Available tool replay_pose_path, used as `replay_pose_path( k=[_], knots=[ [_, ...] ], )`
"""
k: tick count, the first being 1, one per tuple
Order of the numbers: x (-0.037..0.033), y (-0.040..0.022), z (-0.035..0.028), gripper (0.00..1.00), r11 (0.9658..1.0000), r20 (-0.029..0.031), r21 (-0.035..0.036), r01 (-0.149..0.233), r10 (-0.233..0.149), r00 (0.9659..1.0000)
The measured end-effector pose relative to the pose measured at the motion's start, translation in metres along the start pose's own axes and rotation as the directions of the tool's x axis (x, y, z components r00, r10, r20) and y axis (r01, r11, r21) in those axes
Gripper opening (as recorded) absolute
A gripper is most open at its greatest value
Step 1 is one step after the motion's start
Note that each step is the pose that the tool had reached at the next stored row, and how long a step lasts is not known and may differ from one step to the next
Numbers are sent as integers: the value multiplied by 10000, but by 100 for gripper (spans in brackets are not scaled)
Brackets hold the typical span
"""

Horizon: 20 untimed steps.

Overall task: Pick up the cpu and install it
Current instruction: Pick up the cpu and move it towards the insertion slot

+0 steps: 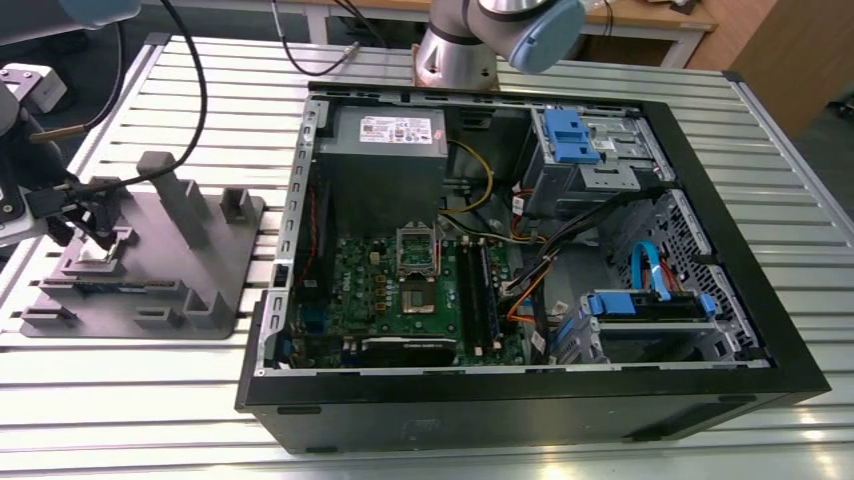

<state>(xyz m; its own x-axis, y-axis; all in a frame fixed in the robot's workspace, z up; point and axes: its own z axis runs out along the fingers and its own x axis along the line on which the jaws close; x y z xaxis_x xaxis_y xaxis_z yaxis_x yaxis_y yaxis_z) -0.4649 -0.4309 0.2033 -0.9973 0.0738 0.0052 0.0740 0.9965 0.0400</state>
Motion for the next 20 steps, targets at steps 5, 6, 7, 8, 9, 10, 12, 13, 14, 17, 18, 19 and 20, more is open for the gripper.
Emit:
replay_pose_path(
  k=[5, 6, 7, 8, 9, 10, 12, 13, 14, 17, 18, 19, 20],
  knots=[
    [6, -1, 17, 53, 10000, 78, -7, 17, -17, 10000],
    [6, -1, 24, 53, 10000, 129, -11, 32, -32, 9999],
    [6, -2, 32, 53, 10000, 176, -14, 47, -46, 9998],
    [5, -2, 40, 53, 10000, 208, -18, 57, -56, 9998],
    [5, -2, 45, 53, 10000, 222, -19, 61, -60, 9997],
    [5, -3, 50, 53, 10000, 224, -20, 61, -61, 9997],
    [6, -3, 67, 53, 10000, 223, -18, 61, -61, 9997],
    [6, -4, 77, 53, 10000, 223, -18, 61, -61, 9997],
    [6, -4, 87, 53, 10000, 224, -18, 61, -61, 9997],
    [7, -5, 102, 53, 10000, 222, -17, 61, -60, 9997],
    [7, -5, 109, 53, 10000, 223, -19, 61, -61, 9997],
    [8, -6, 115, 53, 10000, 223, -18, 61, -61, 9997],
    [8, -6, 122, 53, 10000, 224, -18, 61, -61, 9997]
  ],
)
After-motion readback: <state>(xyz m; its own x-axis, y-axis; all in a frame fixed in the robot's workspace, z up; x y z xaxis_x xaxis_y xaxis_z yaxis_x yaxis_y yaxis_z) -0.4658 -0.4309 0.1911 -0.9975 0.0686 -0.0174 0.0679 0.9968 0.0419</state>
